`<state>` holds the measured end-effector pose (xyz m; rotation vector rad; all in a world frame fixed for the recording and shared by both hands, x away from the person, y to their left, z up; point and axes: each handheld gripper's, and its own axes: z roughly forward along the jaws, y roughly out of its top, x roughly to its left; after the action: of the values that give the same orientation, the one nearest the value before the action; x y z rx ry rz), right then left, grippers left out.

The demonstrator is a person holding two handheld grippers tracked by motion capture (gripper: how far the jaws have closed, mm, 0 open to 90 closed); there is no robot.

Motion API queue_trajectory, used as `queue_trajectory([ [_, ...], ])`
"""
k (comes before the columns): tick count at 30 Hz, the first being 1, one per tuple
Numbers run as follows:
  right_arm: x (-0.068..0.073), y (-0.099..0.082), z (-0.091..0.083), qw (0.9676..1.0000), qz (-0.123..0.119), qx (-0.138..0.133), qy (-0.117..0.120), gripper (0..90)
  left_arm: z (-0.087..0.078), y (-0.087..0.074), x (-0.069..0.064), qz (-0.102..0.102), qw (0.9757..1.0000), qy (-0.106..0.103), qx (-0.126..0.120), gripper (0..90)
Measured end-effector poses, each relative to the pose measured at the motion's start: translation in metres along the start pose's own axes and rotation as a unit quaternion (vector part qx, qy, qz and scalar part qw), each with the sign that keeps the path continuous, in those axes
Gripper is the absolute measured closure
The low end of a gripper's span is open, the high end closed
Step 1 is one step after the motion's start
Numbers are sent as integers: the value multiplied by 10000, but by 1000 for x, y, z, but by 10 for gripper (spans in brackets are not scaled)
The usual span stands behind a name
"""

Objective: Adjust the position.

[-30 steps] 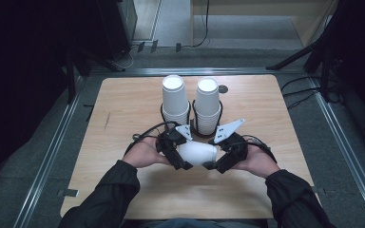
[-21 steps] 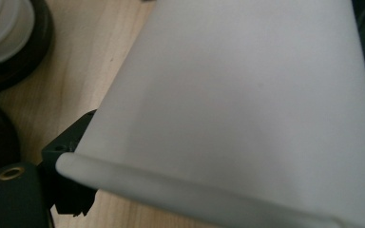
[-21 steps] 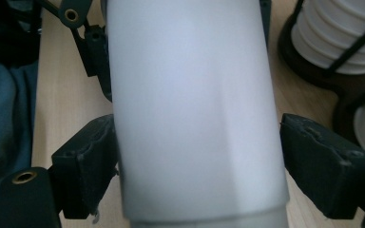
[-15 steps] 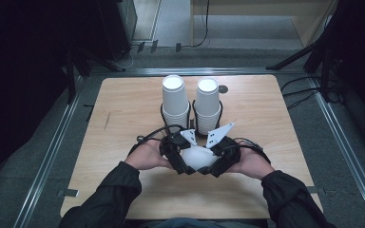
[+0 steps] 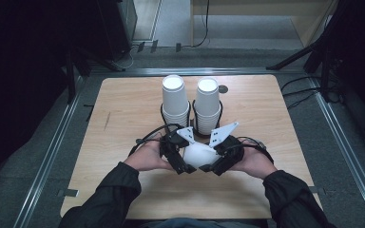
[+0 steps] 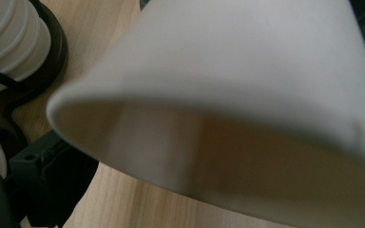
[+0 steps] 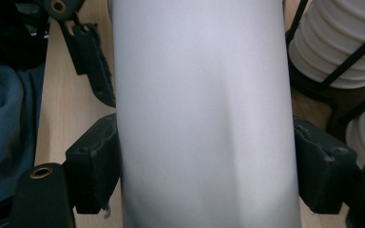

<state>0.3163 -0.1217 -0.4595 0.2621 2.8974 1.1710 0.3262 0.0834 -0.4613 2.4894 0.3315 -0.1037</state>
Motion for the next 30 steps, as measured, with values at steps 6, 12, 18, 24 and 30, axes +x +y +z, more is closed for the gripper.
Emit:
queue_trajectory([
  [6,-2,-2,-9,9997,101,-240,20,207,-10,-4,4,-164,9996,-65,-216,0],
  [12,-7,-6,-20,9985,269,-481,-41,207,-21,-10,8,-322,9979,-42,-568,0],
  [18,-11,-11,-25,9979,381,-519,-115,206,-29,-16,11,-375,9969,62,-695,0],
  [24,-13,-14,-28,9971,401,-629,-149,205,-34,-23,14,-525,9940,108,-959,0],
  [30,-13,-16,-30,9960,404,-795,-107,204,-38,-24,15,-630,9913,175,-1146,0],
])
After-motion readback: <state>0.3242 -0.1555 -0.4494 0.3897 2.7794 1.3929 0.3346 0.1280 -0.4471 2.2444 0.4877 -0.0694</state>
